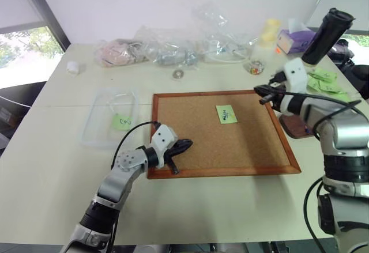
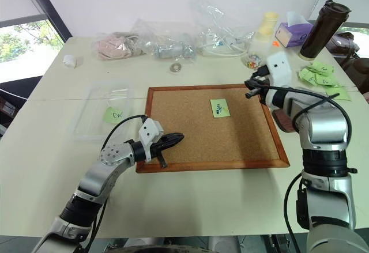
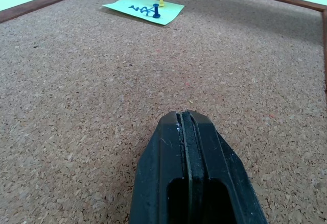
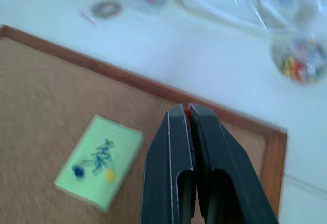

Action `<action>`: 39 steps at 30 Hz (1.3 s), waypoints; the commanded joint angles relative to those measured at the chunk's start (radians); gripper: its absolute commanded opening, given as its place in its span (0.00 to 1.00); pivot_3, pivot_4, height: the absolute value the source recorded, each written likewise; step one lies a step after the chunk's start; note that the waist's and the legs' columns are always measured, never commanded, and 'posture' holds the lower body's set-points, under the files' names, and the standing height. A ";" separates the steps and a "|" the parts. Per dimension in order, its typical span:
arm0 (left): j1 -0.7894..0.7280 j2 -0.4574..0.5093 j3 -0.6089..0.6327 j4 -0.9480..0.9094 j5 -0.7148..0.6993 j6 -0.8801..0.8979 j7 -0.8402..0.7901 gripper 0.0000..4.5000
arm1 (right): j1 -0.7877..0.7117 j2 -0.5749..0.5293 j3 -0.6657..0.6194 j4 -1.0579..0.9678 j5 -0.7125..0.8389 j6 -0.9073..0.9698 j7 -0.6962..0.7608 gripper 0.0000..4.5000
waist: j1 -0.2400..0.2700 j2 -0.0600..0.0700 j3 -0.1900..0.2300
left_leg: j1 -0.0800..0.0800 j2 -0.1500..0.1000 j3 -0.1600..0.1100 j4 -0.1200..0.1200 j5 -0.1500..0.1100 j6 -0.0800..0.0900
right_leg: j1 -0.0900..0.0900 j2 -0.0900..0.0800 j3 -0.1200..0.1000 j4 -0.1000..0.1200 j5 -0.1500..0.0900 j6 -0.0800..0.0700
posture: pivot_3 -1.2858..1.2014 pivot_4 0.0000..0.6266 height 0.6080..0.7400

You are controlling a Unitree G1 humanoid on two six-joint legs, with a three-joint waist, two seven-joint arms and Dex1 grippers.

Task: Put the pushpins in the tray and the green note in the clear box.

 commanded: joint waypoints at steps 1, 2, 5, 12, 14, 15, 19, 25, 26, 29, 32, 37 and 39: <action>0.018 -0.003 -0.019 0.006 -0.006 0.014 -0.015 0.00 | 0.053 -0.070 -0.129 -0.043 0.010 0.012 -0.029 0.01 | 0.003 0.000 0.000 | 0.000 0.000 0.000 0.000 0.000 0.000 | 0.000 0.000 0.000 0.000 0.000 0.000 | 0.52 0.24 0.93; 0.018 -0.004 -0.020 0.007 -0.006 0.013 -0.017 0.00 | 0.074 -0.083 -0.150 -0.036 0.009 0.007 -0.034 0.01 | 0.003 0.000 0.000 | 0.000 -0.001 0.000 0.000 0.000 0.000 | 0.000 0.000 0.000 0.000 0.000 0.000 | 0.52 0.24 0.93; 0.015 -0.005 -0.021 0.010 -0.006 0.013 -0.023 0.00 | 0.154 -0.124 -0.207 0.003 -0.009 -0.023 -0.051 0.01 | 0.001 0.001 -0.001 | 0.000 -0.001 0.000 0.000 0.000 0.000 | 0.000 0.000 0.000 0.000 0.000 0.000 | 0.52 0.24 0.93; 0.012 -0.008 -0.025 0.015 -0.008 0.015 -0.038 0.00 | 0.267 -0.124 -0.263 0.108 -0.007 -0.108 -0.070 0.01 | -0.002 0.005 -0.003 | 0.002 0.000 0.002 0.000 0.000 0.000 | 0.001 0.000 0.001 0.000 0.000 0.000 | 0.52 0.24 0.93; 0.009 -0.010 -0.025 0.018 -0.006 0.011 -0.040 0.00 | 0.269 -0.112 -0.259 0.143 -0.005 -0.148 -0.071 0.01 | -0.002 0.006 -0.003 | 0.002 0.000 0.002 0.000 0.000 0.000 | 0.002 0.000 0.002 0.000 0.000 0.000 | 0.52 0.24 0.93; 0.007 -0.011 -0.026 0.021 -0.004 0.010 -0.042 0.00 | 0.269 -0.106 -0.256 0.160 -0.006 -0.166 -0.071 0.01 | -0.002 0.006 -0.003 | 0.002 0.000 0.002 0.000 0.000 0.000 | 0.002 0.000 0.002 0.000 0.000 0.000 | 0.52 0.24 0.93; 0.006 -0.010 -0.026 0.024 -0.001 0.007 -0.045 0.00 | 0.259 -0.087 -0.239 0.225 -0.005 -0.224 -0.068 0.21 | 0.000 0.006 -0.004 | 0.002 0.000 0.002 0.001 0.000 0.000 | 0.003 0.000 0.002 0.000 0.000 0.000 | 0.52 0.24 0.93; 0.011 -0.005 -0.021 0.018 0.001 0.008 -0.042 0.00 | 0.242 -0.084 -0.218 0.277 -0.004 -0.261 -0.070 0.77 | 0.000 0.006 -0.004 | 0.002 0.000 0.002 0.001 0.000 0.000 | 0.003 0.000 0.001 0.000 0.000 0.000 | 0.52 0.24 0.93; 0.012 -0.005 -0.020 0.017 0.001 0.009 -0.042 0.00 | 0.241 -0.085 -0.214 0.280 -0.004 -0.264 -0.068 0.77 | 0.000 0.006 -0.004 | 0.002 0.000 0.002 0.001 0.000 0.000 | 0.003 0.000 0.001 0.000 0.000 0.000 | 0.52 0.24 0.93; 0.013 -0.004 -0.017 0.016 0.000 0.010 -0.040 0.00 | 0.233 -0.085 -0.205 0.294 -0.004 -0.273 -0.066 0.77 | -0.001 0.007 -0.004 | 0.002 0.000 0.002 0.001 0.000 0.000 | 0.003 0.000 0.001 0.000 0.000 0.000 | 0.52 0.24 0.93; 0.014 -0.004 -0.016 0.015 0.000 0.010 -0.038 0.00 | 0.225 -0.080 -0.197 0.306 -0.002 -0.279 -0.065 0.77 | -0.001 0.007 -0.004 | 0.002 0.000 0.002 0.001 0.000 0.000 | 0.003 0.000 0.002 0.000 0.000 0.000 | 0.52 0.24 0.93; 0.015 -0.003 -0.014 0.015 0.000 0.009 -0.036 0.00 | 0.220 -0.065 -0.178 0.282 0.024 -0.224 -0.055 0.77 | -0.001 0.007 -0.004 | 0.002 0.000 0.002 0.001 0.000 0.000 | 0.003 0.000 0.001 0.000 0.000 0.000 | 0.52 0.24 0.93; 0.015 -0.003 -0.014 0.015 0.001 0.008 -0.035 0.00 | 0.223 -0.071 -0.165 0.275 0.023 -0.213 -0.050 0.77 | -0.001 0.007 -0.004 | 0.002 0.000 0.002 0.001 0.000 0.000 | 0.003 0.000 0.001 0.000 0.000 0.000 | 0.52 0.24 0.93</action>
